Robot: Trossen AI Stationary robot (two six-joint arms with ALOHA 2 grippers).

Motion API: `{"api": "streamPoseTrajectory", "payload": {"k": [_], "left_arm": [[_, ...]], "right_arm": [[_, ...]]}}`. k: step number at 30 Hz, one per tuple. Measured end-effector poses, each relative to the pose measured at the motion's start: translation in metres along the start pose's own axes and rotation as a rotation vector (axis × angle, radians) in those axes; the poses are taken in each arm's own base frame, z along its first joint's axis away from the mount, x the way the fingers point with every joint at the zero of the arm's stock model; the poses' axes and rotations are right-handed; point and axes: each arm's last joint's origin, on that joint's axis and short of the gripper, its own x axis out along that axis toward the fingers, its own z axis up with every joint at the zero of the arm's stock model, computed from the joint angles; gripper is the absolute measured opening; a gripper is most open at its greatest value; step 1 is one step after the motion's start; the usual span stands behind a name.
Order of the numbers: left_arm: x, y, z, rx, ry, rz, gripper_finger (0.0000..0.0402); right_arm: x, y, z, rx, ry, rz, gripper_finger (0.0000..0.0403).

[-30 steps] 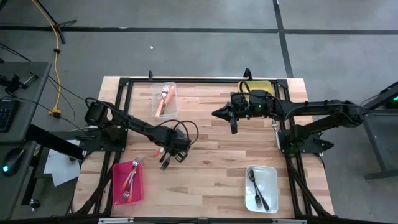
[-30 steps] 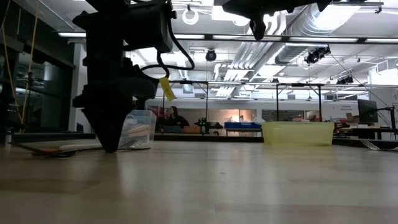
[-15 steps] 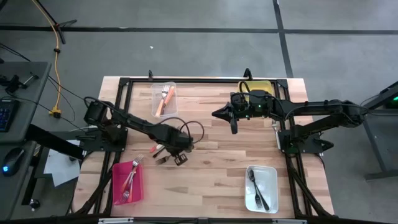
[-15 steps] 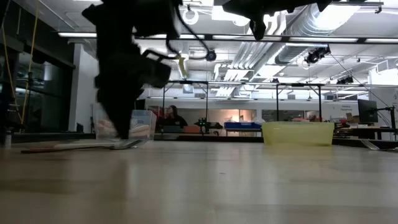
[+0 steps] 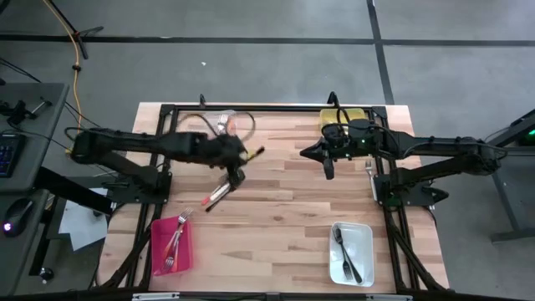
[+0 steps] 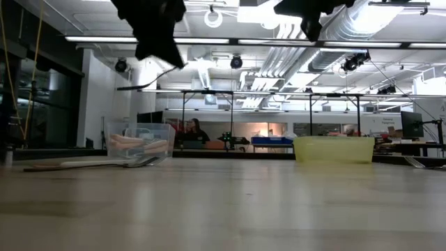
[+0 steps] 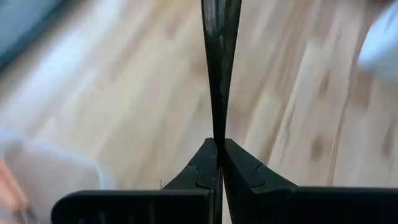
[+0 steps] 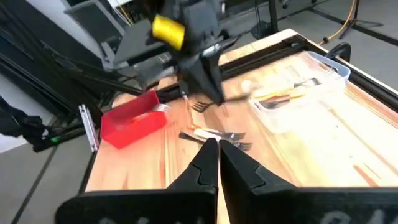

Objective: Sort silverware by color (type)
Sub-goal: Put the black fork into the white bin

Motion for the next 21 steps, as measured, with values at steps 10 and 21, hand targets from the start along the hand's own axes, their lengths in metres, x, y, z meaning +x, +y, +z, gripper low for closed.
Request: {"api": "streamPoseTrajectory", "payload": {"k": [10,21], "left_arm": [[-0.015,0.014,-0.007,-0.099,-0.563,-0.227,0.0],[-0.012,0.015,-0.019,-0.148,-0.799,-0.33,0.0]], "right_arm": [[0.007,-0.002,-0.004,-0.007,0.031,-0.035,0.0],[0.037,-0.005,-0.005,-0.063,-0.006,0.029,0.0]]}}
